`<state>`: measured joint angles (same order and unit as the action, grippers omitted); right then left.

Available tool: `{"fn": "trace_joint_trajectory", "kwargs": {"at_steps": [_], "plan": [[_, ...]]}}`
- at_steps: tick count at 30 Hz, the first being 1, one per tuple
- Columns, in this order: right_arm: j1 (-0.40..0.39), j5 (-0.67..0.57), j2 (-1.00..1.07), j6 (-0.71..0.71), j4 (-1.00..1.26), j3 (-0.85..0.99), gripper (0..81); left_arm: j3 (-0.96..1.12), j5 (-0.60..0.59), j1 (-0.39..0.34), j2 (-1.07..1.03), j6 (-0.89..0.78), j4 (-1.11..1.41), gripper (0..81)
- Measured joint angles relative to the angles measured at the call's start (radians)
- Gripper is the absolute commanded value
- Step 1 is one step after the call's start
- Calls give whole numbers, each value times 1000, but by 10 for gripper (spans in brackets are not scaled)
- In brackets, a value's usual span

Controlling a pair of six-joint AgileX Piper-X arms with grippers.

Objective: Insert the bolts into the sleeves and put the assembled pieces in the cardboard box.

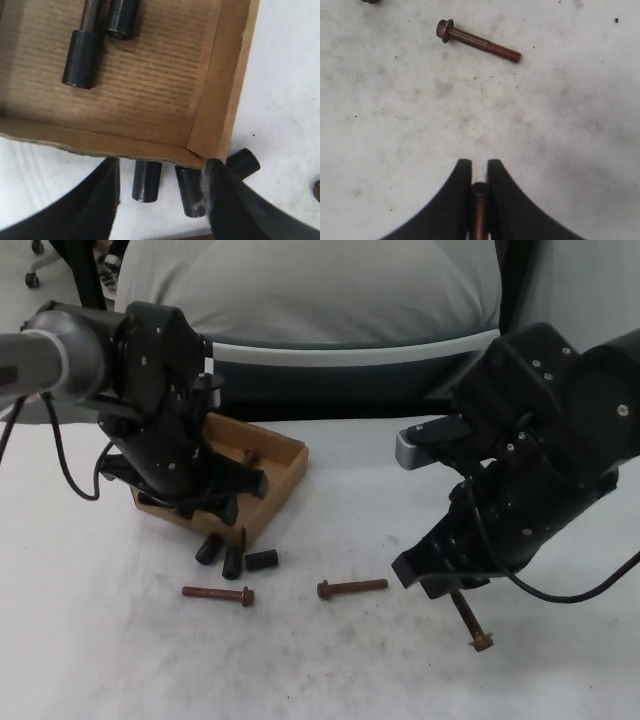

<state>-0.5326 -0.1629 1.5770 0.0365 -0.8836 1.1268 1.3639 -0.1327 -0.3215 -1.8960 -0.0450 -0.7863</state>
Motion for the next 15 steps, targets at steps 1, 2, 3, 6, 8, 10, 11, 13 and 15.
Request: {"fn": "trace_joint_trajectory", "kwargs": {"at_steps": [1,2,3,6,8,10,11,13,15], "plan": [[0,0,-2,2,0,0,3,0,2,0,0,0,-6,489],[0,0,-4,2,4,0,3,0,3,0,0,0,-15,489],[0,0,-3,2,4,-2,3,0,3,0,0,0,-24,489],[0,0,-3,6,6,-1,3,0,7,0,0,0,-37,489],[0,0,-3,9,6,-1,3,0,12,0,-9,0,-38,489],[0,0,-3,9,6,-1,3,0,12,0,-23,-5,-38,489],[0,0,-3,9,6,-1,3,0,12,0,-23,-7,-40,489],[0,0,-3,9,6,-1,3,0,13,0,-53,-16,-39,489],[0,0,-3,9,6,-1,3,0,14,0,-71,-19,-32,489]]}}
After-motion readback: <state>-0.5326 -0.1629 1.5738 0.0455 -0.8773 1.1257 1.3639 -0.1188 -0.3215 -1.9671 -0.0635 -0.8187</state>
